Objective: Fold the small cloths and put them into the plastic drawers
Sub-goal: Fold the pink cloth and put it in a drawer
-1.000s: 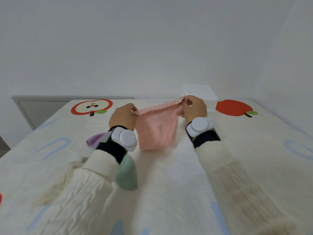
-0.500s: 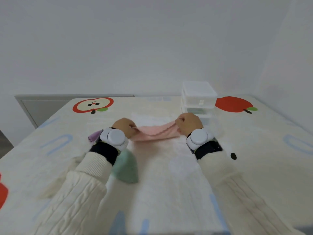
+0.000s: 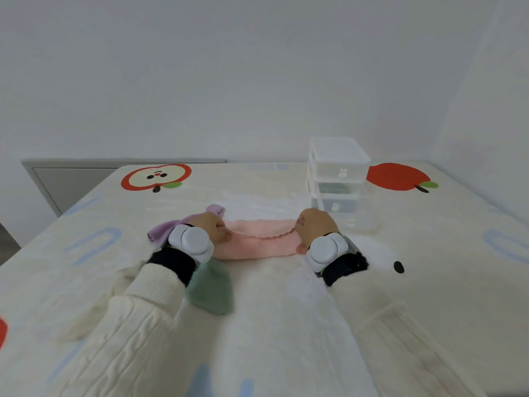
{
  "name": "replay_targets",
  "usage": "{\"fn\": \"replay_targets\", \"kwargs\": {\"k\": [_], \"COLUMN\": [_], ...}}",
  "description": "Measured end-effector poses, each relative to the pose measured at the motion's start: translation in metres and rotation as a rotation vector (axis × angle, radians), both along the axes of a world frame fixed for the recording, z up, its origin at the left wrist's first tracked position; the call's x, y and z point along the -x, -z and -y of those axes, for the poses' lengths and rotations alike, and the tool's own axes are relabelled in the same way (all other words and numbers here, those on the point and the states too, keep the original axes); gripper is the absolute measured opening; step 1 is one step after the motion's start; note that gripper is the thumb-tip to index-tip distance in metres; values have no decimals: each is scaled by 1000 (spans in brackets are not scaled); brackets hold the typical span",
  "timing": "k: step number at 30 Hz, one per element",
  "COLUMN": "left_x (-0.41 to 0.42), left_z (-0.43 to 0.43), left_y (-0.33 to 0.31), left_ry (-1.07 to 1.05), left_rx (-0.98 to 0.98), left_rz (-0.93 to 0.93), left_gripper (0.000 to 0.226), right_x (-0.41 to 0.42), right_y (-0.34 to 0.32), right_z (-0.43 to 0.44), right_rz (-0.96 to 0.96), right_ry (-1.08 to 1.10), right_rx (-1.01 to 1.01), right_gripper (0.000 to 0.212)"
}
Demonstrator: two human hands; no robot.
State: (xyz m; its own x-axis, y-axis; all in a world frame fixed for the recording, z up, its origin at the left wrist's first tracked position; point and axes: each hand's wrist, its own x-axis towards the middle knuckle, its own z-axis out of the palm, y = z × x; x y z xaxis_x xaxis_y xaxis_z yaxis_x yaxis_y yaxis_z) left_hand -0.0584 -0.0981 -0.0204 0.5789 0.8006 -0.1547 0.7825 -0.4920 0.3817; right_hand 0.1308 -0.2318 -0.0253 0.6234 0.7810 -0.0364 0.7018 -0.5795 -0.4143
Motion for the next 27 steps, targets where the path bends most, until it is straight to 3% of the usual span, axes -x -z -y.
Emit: {"fn": "replay_targets", "kwargs": {"k": [2, 4, 8, 16, 20, 22, 27], "left_x": [-8, -15, -26, -37, -33, -31, -27], "left_z": [-6, -12, -24, -32, -34, -36, -35], "left_y": [-1, 1, 12, 37, 45, 47, 42], "left_ry": [-33, -52, -134, -226, -224, -207, -111], "left_rx": [-77, -125, -102, -96, -85, -81, -33], "left_rz": [15, 44, 195, 265, 257, 262, 247], "left_gripper": [28, 18, 26, 24, 26, 21, 44], "right_x": [-1, 0, 2, -4, -4, -5, -3], "right_y": [4, 11, 26, 37, 42, 45, 46], "right_z": [-8, -15, -22, -33, -37, -38, -36], "right_rz": [9, -4, -5, -111, -22, 1, 24], "right_ry": [3, 15, 93, 226, 231, 238, 279], "right_rx": [-50, -58, -57, -32, -19, -24, 8], "right_gripper": [18, 23, 24, 44, 52, 46, 53]}}
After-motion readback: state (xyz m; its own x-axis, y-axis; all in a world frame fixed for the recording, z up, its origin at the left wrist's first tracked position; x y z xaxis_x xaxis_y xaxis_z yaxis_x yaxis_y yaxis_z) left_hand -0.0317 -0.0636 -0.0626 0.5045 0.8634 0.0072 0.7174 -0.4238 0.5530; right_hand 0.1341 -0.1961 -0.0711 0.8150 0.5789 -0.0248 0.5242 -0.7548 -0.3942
